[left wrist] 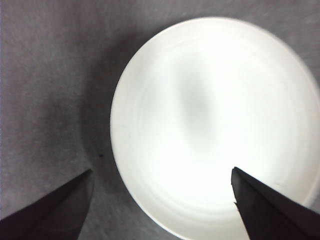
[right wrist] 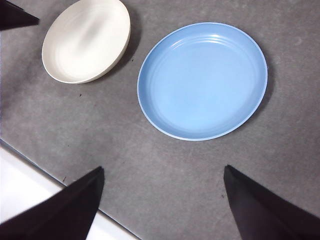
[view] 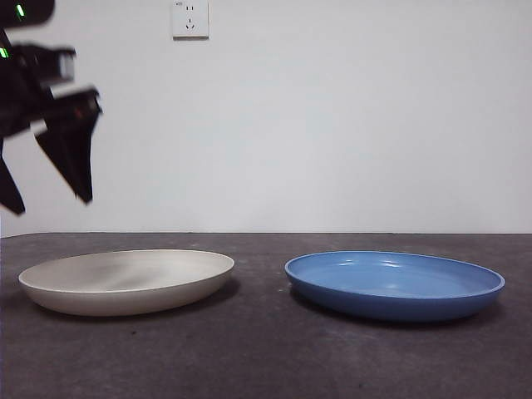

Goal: Pick up the white plate, put it on the blue plate, put it on desk

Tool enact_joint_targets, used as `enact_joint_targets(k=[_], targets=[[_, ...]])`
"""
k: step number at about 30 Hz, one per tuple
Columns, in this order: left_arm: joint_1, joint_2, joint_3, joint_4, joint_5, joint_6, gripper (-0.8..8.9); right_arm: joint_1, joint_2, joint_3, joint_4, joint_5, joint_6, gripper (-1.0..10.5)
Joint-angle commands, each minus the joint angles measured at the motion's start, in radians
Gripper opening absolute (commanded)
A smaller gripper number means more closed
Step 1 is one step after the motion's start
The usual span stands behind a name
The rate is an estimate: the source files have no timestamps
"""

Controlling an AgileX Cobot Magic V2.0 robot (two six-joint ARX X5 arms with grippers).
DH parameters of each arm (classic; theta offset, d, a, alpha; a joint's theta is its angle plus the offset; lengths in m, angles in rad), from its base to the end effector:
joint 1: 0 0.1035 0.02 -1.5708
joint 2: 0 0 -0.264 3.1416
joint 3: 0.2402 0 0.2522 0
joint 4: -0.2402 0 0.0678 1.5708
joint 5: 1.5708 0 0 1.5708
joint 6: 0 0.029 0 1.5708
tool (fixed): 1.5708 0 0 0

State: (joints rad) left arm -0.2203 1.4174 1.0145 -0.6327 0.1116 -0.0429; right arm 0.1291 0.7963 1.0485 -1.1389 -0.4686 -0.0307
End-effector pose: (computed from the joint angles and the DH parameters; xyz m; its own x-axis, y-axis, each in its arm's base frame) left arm 0.2704 -0.0639 0.2404 0.4703 -0.2194 -0.8548 0.2364 0.9645 -0.1176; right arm 0.1142 0.0280 0.3388 0.5010 0.5205 -0.6914 -0.4213 0.8446 0.3305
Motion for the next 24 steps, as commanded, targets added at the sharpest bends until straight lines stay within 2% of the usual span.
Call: enact_joint_targets(k=[1, 10, 18, 24], targets=[[0.000, 0.071, 0.023, 0.031, -0.018, -0.003, 4.36, 0.002, 0.006, 0.019, 0.009, -0.002, -0.013, 3.8], [0.006, 0.198, 0.023, 0.101, -0.066, -0.003, 4.36, 0.002, 0.006, 0.019, 0.009, -0.002, -0.013, 3.8], [0.012, 0.245, 0.023, 0.126, -0.068, -0.003, 4.20, 0.002, 0.006, 0.019, 0.010, -0.002, -0.014, 3.8], [0.012, 0.252, 0.023, 0.138, -0.068, -0.017, 2.21, 0.002, 0.006, 0.019, 0.013, -0.002, -0.014, 3.8]])
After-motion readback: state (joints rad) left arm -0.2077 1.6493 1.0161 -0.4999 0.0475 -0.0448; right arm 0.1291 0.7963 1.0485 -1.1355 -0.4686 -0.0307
